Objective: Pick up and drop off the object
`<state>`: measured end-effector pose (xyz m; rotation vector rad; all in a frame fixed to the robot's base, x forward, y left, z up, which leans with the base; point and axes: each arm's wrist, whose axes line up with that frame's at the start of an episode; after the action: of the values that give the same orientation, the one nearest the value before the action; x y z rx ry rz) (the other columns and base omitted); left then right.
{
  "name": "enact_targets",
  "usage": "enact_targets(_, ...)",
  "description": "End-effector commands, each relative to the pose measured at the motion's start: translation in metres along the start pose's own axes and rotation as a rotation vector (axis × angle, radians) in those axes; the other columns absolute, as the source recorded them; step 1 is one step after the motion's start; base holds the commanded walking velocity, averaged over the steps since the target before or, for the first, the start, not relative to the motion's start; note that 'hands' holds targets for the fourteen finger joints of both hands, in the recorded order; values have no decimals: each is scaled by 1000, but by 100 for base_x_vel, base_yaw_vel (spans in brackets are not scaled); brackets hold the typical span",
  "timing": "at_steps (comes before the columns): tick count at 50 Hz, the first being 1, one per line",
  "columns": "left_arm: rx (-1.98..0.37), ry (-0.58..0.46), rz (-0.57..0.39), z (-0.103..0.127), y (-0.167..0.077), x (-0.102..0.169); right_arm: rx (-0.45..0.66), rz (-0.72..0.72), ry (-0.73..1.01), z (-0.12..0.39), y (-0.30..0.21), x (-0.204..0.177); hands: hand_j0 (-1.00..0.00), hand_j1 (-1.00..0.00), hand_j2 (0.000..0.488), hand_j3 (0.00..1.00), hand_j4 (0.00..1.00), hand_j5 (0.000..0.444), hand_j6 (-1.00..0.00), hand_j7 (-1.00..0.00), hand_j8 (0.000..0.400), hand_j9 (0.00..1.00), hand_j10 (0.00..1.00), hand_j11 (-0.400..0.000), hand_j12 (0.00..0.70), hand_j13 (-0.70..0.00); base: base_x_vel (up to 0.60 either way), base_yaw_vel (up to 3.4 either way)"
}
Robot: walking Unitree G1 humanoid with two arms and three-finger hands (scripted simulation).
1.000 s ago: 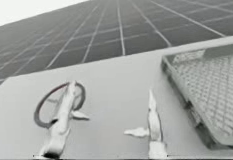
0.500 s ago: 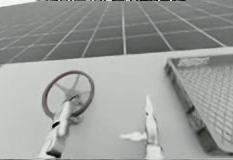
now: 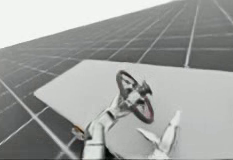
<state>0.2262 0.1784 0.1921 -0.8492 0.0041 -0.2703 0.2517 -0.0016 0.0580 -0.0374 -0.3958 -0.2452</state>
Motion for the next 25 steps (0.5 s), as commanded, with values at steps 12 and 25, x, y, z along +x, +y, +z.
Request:
enact_targets(12, -56, 52, -78, -28, -30, -18, -117, -125, -430, -22, 35, 53, -1000, -1000, 0, 1000, 1000, 0, -1000, -1000, 400, 1000, 1000, -400, 700, -700, 0, 0)
enact_targets(25, 75, 211, 127, -49, 18, -6, 308, -430, 75, 2, -78, 42, -989, -1000, 5, 1000, 1000, 0, -989, -1000, 400, 1000, 1000, -400, 700, -700, 0, 0)
